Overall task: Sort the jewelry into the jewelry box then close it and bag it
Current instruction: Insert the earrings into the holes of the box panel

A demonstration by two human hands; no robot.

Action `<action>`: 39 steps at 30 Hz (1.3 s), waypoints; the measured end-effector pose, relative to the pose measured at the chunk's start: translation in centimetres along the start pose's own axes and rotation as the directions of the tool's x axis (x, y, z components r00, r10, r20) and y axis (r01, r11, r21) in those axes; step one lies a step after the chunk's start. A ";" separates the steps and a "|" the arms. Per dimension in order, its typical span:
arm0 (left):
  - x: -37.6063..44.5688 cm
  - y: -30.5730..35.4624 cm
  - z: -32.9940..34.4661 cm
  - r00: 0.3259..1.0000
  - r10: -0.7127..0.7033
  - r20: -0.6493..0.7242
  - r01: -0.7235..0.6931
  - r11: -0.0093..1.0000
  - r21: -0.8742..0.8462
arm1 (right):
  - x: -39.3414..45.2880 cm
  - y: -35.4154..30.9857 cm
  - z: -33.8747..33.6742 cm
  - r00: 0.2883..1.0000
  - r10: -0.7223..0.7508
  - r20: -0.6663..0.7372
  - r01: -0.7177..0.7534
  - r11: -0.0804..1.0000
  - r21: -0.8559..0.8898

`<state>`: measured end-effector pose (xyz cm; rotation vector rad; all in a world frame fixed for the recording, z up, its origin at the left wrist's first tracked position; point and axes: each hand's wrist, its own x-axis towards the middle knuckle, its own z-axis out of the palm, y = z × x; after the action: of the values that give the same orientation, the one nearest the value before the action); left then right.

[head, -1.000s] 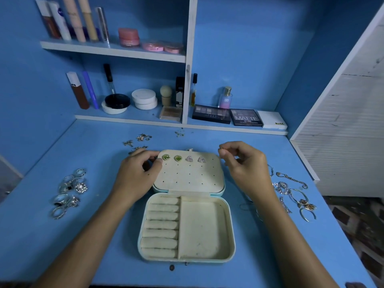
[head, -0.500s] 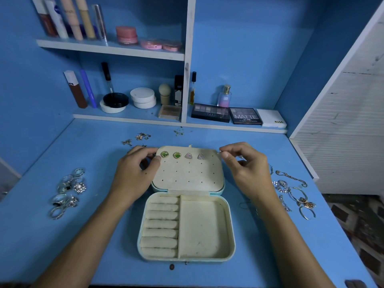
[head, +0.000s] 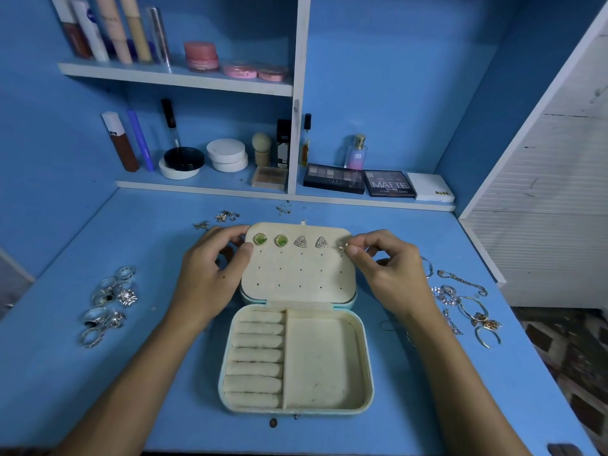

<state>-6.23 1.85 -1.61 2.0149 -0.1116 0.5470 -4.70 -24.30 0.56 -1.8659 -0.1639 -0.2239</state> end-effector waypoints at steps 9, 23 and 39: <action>0.1 -0.2 -0.1 0.999 0.032 0.000 -0.032 0.999 -0.007 | 0.2 0.2 0.2 1.000 0.019 -0.001 -0.019 1.000 0.023; 0.2 -0.6 -0.1 0.999 0.031 -0.008 -0.031 1.000 -0.004 | 0.3 0.1 0.5 1.000 0.003 -0.029 -0.003 1.000 0.022; 0.2 -0.6 0.0 1.000 0.000 0.004 0.000 1.000 -0.013 | 1.1 0.4 1.1 0.994 0.106 -0.011 -0.105 0.991 0.082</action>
<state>-5.90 2.19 -1.99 2.0035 -0.1170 0.5410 -3.50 -23.41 0.12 -1.7861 -0.0631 -0.1563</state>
